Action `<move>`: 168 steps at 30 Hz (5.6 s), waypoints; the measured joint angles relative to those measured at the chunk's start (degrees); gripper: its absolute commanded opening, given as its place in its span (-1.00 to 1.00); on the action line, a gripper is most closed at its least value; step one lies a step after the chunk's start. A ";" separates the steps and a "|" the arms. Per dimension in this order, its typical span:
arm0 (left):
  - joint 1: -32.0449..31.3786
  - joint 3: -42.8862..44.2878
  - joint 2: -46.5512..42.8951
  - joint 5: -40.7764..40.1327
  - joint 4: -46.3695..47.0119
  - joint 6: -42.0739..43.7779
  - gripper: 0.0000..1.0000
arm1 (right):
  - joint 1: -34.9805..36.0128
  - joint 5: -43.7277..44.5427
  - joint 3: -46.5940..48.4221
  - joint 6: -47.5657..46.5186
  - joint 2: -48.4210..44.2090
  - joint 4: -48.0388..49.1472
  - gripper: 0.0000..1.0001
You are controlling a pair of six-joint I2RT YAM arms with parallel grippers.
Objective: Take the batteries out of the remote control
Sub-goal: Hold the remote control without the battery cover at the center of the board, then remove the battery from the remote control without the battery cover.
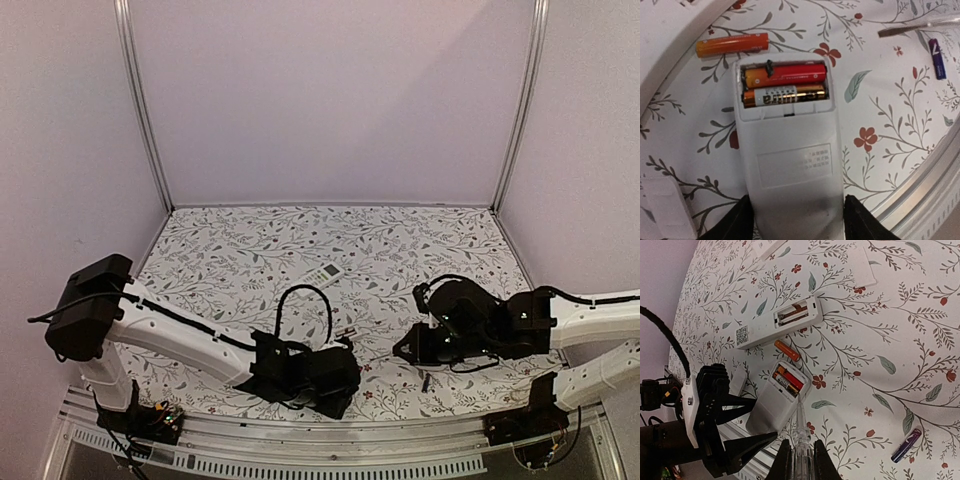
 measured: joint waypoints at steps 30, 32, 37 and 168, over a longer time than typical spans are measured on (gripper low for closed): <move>-1.92 5.31 3.87 -3.39 -3.91 1.22 0.33 | 1.51 0.57 11.21 9.81 11.82 -11.72 -1.00; -2.45 7.39 5.27 -4.74 -6.40 1.57 0.27 | 1.79 0.83 11.21 10.23 11.69 -11.87 -1.00; -3.50 10.19 7.34 -7.63 -10.49 2.51 0.09 | 2.21 0.96 11.19 10.75 10.91 -11.85 -1.00; 5.22 -5.03 -1.33 0.96 9.42 65.24 -0.40 | -8.09 -13.97 9.25 -17.42 12.68 -7.80 -1.00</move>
